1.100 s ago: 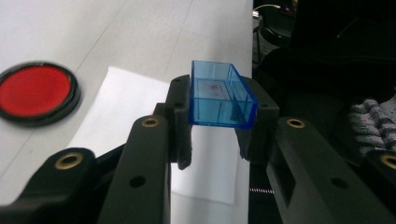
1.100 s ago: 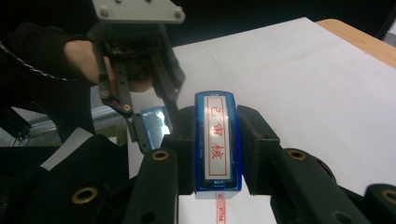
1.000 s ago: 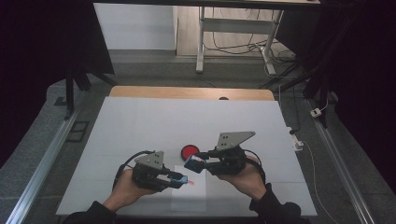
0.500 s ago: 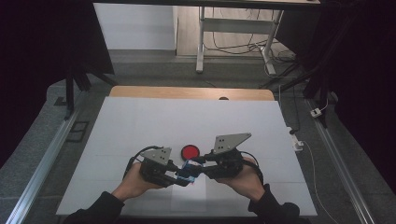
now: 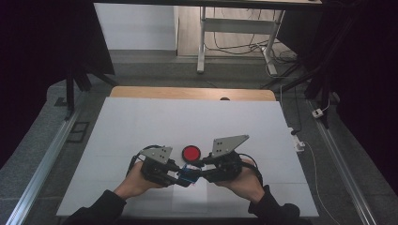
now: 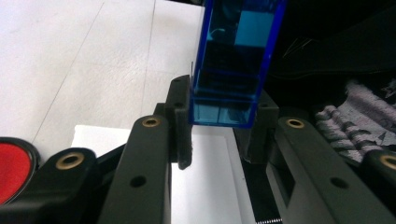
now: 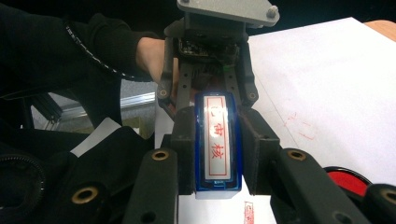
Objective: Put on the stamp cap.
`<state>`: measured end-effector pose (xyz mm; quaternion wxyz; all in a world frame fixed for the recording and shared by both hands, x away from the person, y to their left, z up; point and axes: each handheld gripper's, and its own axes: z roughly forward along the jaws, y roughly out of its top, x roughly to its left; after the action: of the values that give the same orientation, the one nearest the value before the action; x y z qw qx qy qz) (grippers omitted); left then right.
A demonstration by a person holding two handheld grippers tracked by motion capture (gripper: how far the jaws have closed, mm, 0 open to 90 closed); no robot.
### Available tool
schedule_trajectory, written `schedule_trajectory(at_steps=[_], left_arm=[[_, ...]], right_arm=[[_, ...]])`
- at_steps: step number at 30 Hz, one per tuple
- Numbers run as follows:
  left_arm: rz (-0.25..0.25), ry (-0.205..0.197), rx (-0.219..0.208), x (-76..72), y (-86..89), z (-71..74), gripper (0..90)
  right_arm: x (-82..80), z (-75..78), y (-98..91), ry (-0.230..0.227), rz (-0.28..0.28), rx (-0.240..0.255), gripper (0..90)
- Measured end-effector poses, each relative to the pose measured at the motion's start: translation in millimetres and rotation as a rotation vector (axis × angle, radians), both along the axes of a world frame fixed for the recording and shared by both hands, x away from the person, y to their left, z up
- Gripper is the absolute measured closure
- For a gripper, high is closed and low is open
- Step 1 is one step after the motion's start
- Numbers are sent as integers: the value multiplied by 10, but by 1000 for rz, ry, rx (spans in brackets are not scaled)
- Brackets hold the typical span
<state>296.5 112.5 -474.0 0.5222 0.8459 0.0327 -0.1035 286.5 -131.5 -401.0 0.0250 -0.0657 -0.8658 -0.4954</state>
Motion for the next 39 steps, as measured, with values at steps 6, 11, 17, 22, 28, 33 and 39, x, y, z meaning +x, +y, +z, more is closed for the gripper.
schedule_trajectory(at_steps=[6, 11, 17, 22, 28, 33, 39], left_arm=[[-4, -10, -44, 2, 22, 3, 691], [-7, -31, -66, -16, 29, 25, 693], [-4, -29, -59, -13, 22, 14, 692], [11, -28, -44, -9, 6, 10, 678], [24, -45, -13, -33, -32, 2, 586], [72, -37, 24, -31, -33, 3, 509], [125, -52, 56, -70, 3, 38, 467]], right_arm=[[5, 4, -6, 11, -1, 18, 702], [15, 7, -18, 35, -2, 57, 702], [33, -21, -23, 55, 0, 74, 701], [15, -5, -11, 24, -10, 44, 702], [24, 0, -19, 22, -22, 37, 702], [26, 9, -36, 8, -27, 32, 702], [22, 7, -51, -7, -38, 35, 701]])
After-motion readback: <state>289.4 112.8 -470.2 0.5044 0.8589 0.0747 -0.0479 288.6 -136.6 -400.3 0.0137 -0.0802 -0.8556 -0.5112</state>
